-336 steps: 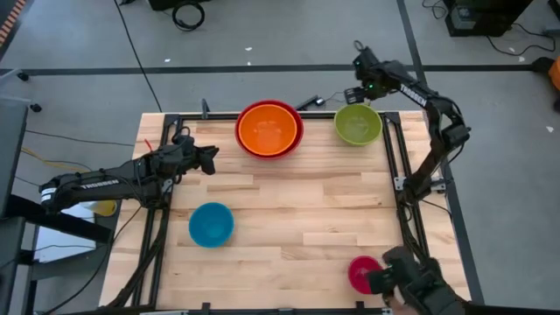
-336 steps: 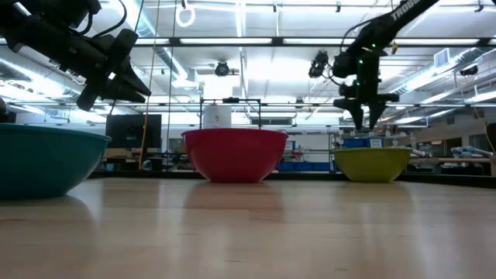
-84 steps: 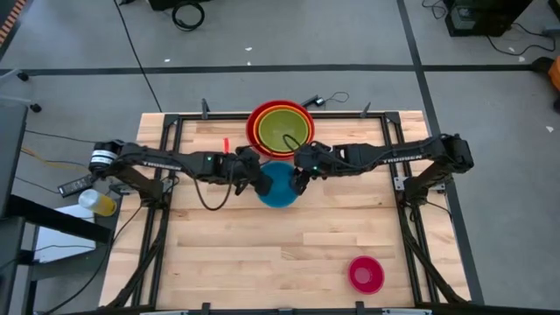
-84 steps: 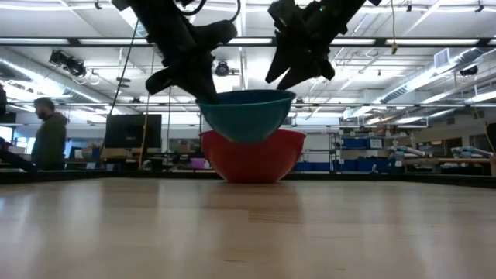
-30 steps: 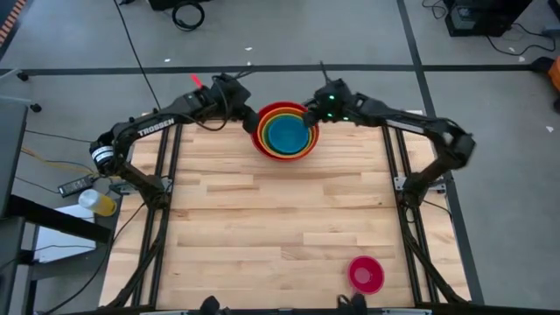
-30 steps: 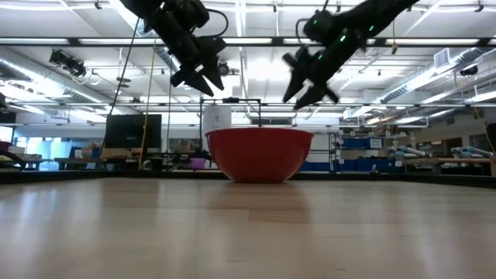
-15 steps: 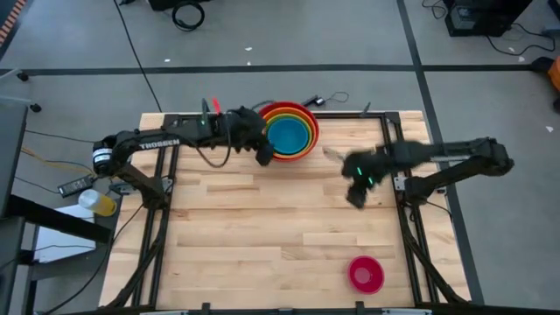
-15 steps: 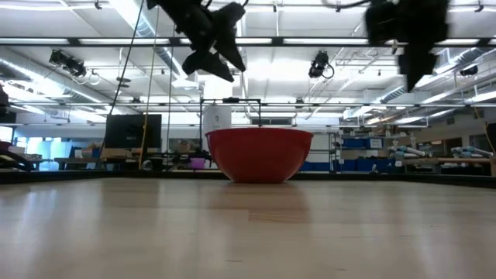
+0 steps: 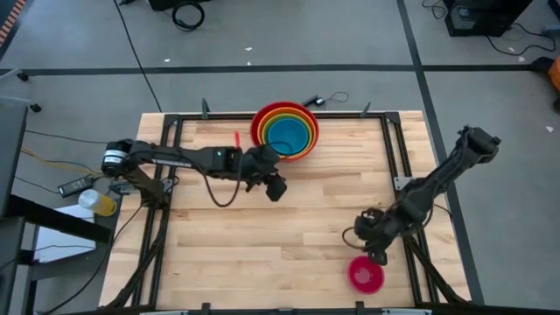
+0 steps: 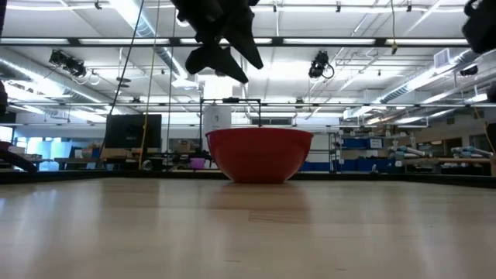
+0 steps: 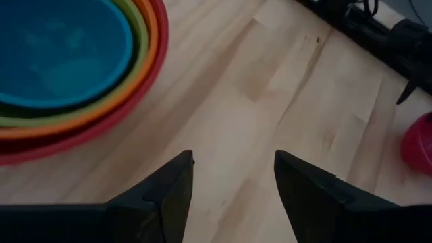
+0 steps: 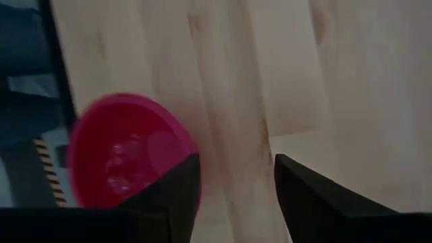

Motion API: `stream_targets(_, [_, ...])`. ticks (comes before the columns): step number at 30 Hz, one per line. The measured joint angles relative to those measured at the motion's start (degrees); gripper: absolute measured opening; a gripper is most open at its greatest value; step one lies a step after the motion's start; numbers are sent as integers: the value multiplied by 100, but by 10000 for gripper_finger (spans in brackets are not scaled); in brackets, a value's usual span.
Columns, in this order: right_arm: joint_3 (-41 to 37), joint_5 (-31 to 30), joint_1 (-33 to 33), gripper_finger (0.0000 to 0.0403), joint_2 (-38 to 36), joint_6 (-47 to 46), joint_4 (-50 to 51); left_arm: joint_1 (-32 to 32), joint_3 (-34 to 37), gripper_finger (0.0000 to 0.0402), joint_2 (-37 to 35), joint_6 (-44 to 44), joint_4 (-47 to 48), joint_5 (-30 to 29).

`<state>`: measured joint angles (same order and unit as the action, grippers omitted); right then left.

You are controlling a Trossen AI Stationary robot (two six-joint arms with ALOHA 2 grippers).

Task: Nest bowls inside each other
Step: Stack the pink bowl on the blue bowl

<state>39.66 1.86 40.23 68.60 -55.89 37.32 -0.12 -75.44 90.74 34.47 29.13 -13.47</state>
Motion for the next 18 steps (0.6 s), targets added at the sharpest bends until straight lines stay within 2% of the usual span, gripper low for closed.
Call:
stream_targets(7, [-2,485,361,193,781,-12,-975,-92,2,208,211,157,-159,125])
stream_targets(13, [2,298,457,183,1373,-366,-877,-35,0,208,205,217,-211,123])
stream_targets(15, [2,331,424,160,1527,-398,-884,0,0,208,203,221,-222,125])
stream_targets(18, [23,575,312,90,1637,-390,-870,90,0,208,203,193,-217,125])
